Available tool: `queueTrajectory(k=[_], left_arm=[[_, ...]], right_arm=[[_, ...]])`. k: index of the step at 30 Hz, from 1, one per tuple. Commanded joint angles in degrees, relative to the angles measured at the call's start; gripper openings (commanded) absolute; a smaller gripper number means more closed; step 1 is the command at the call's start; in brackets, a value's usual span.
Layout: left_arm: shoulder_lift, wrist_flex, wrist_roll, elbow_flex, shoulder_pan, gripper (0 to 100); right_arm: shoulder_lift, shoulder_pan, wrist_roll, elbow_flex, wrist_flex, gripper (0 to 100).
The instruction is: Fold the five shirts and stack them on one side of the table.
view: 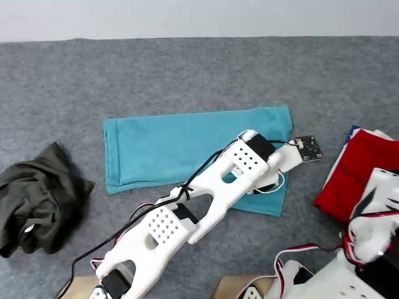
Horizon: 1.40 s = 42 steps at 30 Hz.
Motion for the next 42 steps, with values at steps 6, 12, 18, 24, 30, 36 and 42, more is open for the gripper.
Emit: queueTrajectory(k=[6, 12, 18, 24, 30, 36, 42], left_arm=[[-7.65, 6.68, 0.09, -1.71, 4.84, 1], [-9.67, 9.67, 0.09, -1.45, 7.56, 1], [-6.59, 10.9, 0.09, -1.27, 7.21, 1], [-4.92, 10.9, 0.44, -1.71, 5.36, 9], [-4.92, 11.43, 0.44, -1.45, 4.57, 15], [-3.69, 11.16, 0.18, -1.01, 4.66, 15], [1.85, 9.58, 0.26, -2.24, 3.52, 15]], right_arm=[[-0.22, 0.31, 0.53, 0.09, 1.01, 1.1], [-0.4, 0.31, 0.53, 0.09, 1.01, 1.0], [-0.4, 0.31, 0.53, 0.09, 1.01, 1.0], [-0.4, 0.31, 0.53, 0.09, 1.01, 1.1], [-0.4, 0.31, 0.53, 0.09, 1.01, 1.1], [-0.4, 0.31, 0.53, 0.09, 1.01, 1.1], [-0.31, 0.31, 0.53, 0.09, 1.01, 1.1]])
